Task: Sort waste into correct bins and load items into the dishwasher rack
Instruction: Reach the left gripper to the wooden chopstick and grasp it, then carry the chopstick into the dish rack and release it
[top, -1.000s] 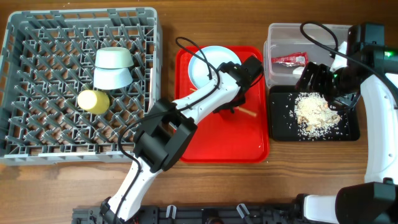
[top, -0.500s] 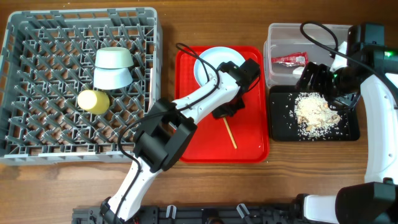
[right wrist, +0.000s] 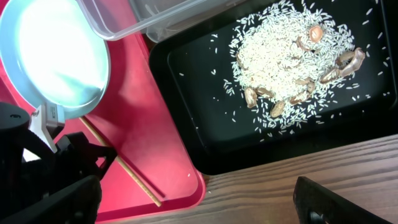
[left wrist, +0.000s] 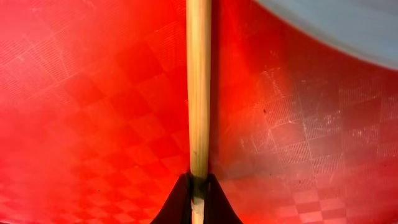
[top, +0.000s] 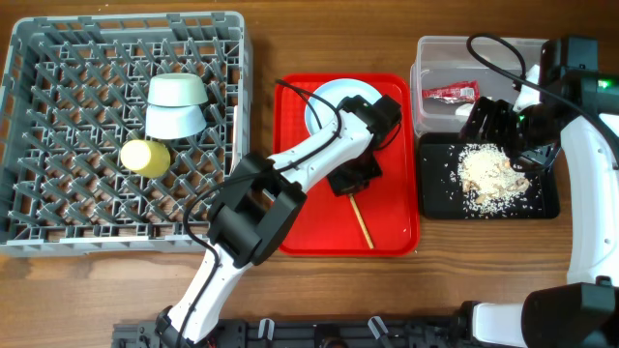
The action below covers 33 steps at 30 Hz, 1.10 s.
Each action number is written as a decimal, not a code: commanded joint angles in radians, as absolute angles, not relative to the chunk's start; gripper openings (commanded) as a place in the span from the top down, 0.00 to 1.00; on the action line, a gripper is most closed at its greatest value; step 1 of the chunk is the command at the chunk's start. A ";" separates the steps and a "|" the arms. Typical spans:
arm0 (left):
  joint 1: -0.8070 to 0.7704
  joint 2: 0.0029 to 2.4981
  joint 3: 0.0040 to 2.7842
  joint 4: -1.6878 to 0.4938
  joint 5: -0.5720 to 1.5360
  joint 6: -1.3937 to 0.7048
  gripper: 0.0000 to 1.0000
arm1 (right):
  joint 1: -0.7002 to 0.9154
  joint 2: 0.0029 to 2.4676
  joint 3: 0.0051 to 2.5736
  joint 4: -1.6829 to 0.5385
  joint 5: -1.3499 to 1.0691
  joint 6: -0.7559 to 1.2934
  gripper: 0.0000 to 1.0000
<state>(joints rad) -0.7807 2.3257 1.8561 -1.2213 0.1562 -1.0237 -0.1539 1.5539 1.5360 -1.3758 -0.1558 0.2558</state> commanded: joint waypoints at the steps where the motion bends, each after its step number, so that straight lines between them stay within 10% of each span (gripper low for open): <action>1: -0.752 2.255 1.850 -1.228 0.168 -1.026 0.96 | -0.157 1.558 1.551 -1.377 -0.157 0.236 0.00; 17: -0.663 2.155 1.850 -1.306 0.312 -1.026 0.96 | -0.157 1.558 1.551 -1.378 -0.157 0.236 0.00; 33: -0.503 1.929 1.851 -1.277 -0.097 -0.649 0.96 | -0.157 1.558 1.551 -1.376 -0.157 0.236 0.00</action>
<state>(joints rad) -0.5575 2.0346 1.8530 -1.2896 0.0536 -0.8589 -0.1539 1.5539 1.5360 -1.3758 -0.1558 0.2558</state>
